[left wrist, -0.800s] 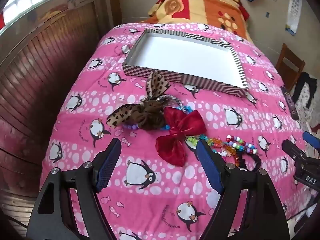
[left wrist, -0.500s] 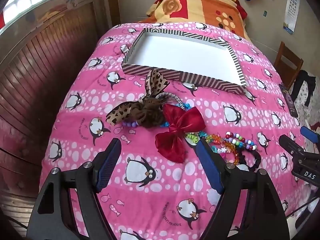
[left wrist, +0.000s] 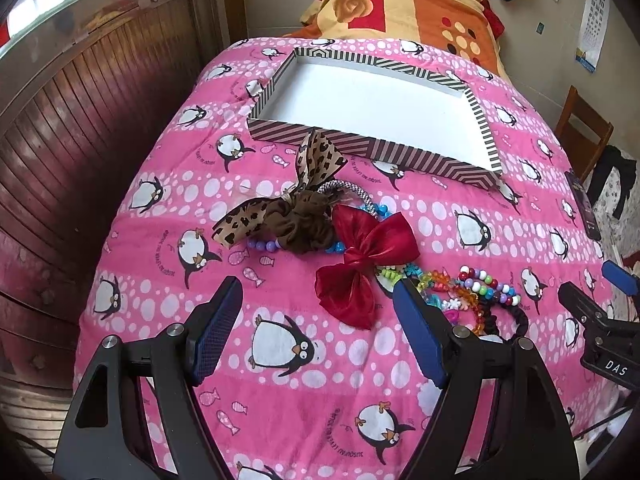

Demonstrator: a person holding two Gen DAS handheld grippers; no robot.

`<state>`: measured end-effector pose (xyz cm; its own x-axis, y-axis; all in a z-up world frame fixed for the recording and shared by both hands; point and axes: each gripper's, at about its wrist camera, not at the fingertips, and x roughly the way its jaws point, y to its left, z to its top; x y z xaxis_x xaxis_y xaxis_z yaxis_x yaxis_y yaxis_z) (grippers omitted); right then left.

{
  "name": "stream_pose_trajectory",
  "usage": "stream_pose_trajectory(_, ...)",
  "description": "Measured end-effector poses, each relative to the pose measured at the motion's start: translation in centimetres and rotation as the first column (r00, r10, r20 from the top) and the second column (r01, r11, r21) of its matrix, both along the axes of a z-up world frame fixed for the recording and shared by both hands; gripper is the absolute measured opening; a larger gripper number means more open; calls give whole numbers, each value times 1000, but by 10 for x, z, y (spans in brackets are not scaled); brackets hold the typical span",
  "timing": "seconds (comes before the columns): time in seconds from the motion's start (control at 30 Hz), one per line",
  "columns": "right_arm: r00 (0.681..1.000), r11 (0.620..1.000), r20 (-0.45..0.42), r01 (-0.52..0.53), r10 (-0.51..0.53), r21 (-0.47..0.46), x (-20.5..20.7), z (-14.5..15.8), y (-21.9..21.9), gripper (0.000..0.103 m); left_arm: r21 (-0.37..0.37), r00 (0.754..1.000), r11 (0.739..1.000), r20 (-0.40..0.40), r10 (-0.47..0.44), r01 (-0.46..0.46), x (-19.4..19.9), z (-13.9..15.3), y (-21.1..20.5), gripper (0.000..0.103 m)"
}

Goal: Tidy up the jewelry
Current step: 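Move both tools toward the accessories lying beside the striped tray, then grasp the brown leopard-print bow with the left tool while the right tool grasps the white fuzzy scrunchie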

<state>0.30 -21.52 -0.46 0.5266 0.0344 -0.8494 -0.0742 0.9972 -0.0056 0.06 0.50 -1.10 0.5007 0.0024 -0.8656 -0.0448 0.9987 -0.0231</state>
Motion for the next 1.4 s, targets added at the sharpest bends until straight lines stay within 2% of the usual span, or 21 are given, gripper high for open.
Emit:
stream_pose_trajectory(0.1, 1000, 1000, -1, 0, 0, 1, 0, -2, 0, 103, -50, 1000, 999, 13, 2, -2, 2, -1, 2, 78)
stream_pose_trajectory(0.23, 1000, 1000, -7, -3, 3, 8, 1, -2, 0, 103, -66, 1000, 998, -5, 8, -8, 4, -3, 5, 78)
stream_pose_trajectory(0.37, 1000, 1000, -14, -9, 9, 26, 1, -5, -1, 103, -32, 1000, 999, 5, 11, -11, 3, -5, 5, 78)
stream_pose_trajectory(0.57, 1000, 999, -12, -17, 18, 48, -1, -7, 1, 103, -33, 1000, 999, 4, 15, -14, 3, -6, 5, 78)
stream_pose_trajectory(0.87, 998, 996, -18, -54, 56, 66, -4, -6, 10, 103, -71, 999, 997, 37, 30, -27, 4, -5, 14, 78)
stream_pose_trajectory(1.4, 993, 991, -39, -105, 109, 81, -15, -11, 27, 102, -61, 999, 997, -6, 44, -44, 3, -15, 23, 78)
